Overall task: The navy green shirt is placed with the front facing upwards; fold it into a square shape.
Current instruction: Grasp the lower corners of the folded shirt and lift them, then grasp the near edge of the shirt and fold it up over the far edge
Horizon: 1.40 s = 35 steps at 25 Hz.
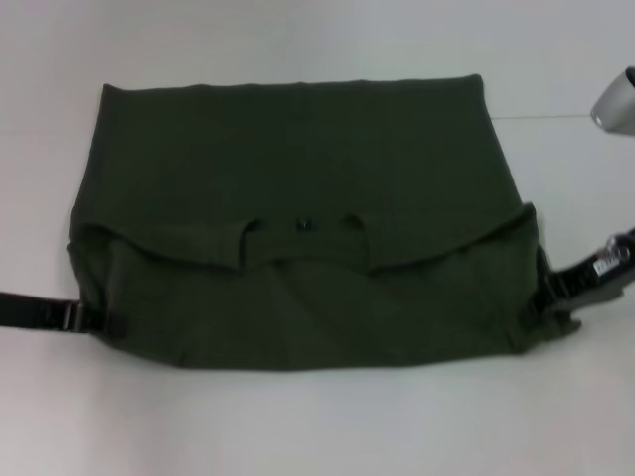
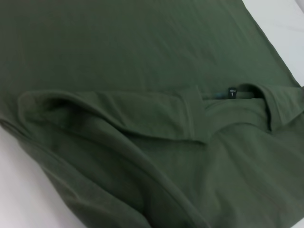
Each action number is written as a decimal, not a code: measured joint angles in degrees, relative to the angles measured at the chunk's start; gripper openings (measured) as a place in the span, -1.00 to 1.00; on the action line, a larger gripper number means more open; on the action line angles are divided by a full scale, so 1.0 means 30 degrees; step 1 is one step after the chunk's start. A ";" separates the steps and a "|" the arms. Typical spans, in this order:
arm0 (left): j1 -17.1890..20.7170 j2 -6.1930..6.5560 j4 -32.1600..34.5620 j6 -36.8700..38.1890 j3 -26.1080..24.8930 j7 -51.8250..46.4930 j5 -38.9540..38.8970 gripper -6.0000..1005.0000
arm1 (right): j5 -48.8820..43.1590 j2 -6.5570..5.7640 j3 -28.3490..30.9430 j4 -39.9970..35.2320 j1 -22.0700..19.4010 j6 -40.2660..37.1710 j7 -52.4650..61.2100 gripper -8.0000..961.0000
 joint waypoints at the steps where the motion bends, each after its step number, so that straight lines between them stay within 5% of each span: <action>1: 0.0000 0.0056 0.0128 0.0582 -0.0261 -0.0003 0.0332 -0.94 | 0.0002 0.0000 0.0006 -0.0001 -0.0068 -0.0540 -0.0199 -0.85; 17: -0.0036 0.0487 0.1157 0.8542 -0.1317 0.0293 0.4065 -0.94 | -0.0156 0.0355 -0.0213 0.0214 -0.1086 -0.6408 -0.3598 -0.85; 26: -0.0042 0.0503 0.1264 0.8938 -0.1786 0.0523 0.4609 -0.94 | -0.0416 0.0592 -0.0053 0.0311 -0.1398 -0.6806 -0.4513 -0.85; 35: -0.0639 0.0807 0.1061 0.8480 -0.2550 0.0981 0.3733 -0.95 | -0.0314 0.0360 0.2945 0.0233 -0.1377 -0.6667 -0.5113 -0.85</action>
